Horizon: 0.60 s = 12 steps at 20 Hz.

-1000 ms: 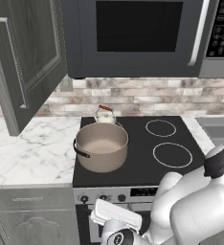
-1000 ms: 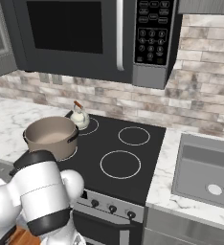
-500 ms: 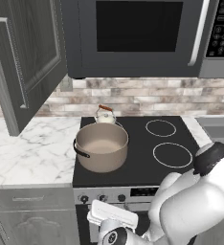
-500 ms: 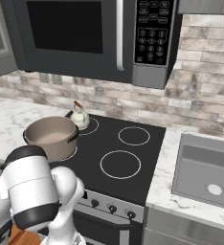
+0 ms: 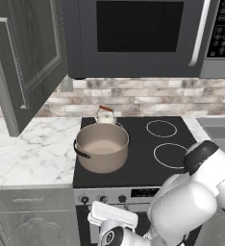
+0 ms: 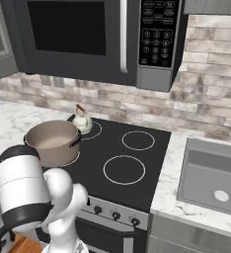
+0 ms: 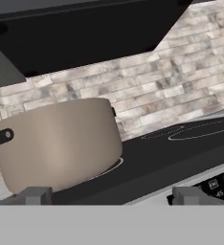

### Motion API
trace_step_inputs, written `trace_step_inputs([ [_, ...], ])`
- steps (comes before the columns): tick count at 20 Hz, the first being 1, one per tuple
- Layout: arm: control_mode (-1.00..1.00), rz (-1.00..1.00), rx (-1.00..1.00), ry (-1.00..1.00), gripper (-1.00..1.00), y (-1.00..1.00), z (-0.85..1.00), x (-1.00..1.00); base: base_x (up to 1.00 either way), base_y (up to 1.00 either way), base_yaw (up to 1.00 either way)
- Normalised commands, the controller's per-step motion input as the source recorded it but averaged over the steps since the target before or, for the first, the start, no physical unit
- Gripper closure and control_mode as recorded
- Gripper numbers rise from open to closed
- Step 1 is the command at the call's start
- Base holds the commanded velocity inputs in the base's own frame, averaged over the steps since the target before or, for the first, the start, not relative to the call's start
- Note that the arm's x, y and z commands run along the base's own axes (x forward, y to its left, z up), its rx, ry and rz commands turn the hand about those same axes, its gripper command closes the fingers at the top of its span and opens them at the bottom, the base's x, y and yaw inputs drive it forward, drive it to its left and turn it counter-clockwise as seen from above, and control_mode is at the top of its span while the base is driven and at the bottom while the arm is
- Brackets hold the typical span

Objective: Pick the kettle from the cabinet and place it on a stove burner. Then pick the pot from the counter and place it on another stove burner. Finally, turn both burners on.

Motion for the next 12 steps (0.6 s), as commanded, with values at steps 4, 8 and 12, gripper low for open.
trace_step_inputs([
  [4,-1.00,0.01,-0.02,0.00,-1.00,0.00,-0.18,0.14,0.00,0.00,0.00],
  [8,-1.00,0.01,-0.02,0.00,-1.00,0.00,-0.20,0.13,0.00,0.00,0.00],
  [12,-1.00,0.03,-0.02,0.00,-1.00,0.01,-0.20,0.12,0.00,0.00,0.00],
])
